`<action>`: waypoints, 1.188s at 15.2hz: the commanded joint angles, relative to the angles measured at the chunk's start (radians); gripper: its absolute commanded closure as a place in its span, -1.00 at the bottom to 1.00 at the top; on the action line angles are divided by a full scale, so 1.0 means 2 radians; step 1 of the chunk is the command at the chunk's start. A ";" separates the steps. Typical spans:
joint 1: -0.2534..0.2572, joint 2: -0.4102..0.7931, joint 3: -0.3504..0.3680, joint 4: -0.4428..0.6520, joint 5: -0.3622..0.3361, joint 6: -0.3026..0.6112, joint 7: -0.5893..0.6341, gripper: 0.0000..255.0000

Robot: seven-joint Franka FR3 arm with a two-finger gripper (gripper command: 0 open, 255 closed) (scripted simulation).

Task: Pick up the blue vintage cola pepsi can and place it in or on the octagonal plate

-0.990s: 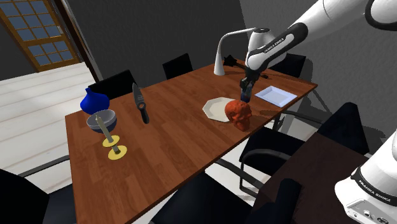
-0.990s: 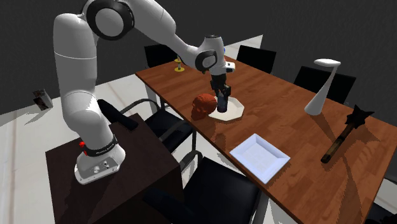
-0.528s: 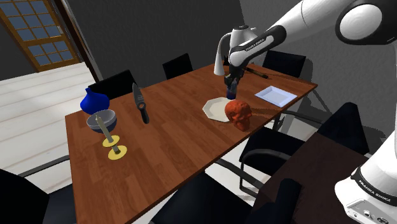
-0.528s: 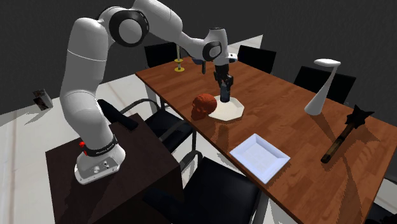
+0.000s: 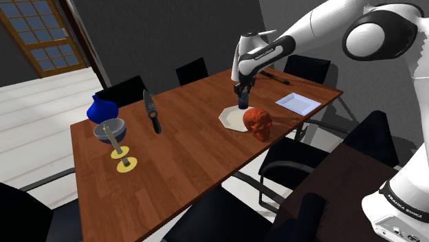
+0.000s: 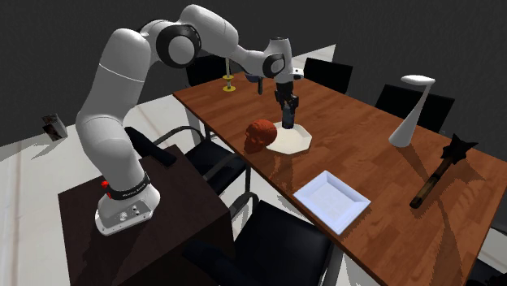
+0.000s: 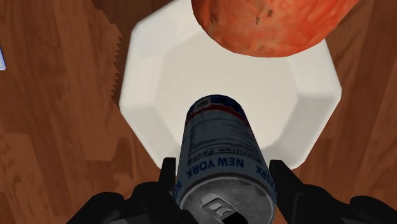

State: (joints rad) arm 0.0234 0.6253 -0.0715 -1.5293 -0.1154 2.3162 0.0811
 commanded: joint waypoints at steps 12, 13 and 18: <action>0.001 0.049 -0.001 -0.012 -0.003 0.061 0.010 1.00; 0.001 0.053 -0.001 -0.012 -0.003 0.065 0.010 1.00; 0.001 0.056 -0.001 -0.012 -0.003 0.068 0.011 1.00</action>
State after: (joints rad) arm 0.0248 0.7377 -0.0744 -1.5532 -0.1217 2.4515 0.1022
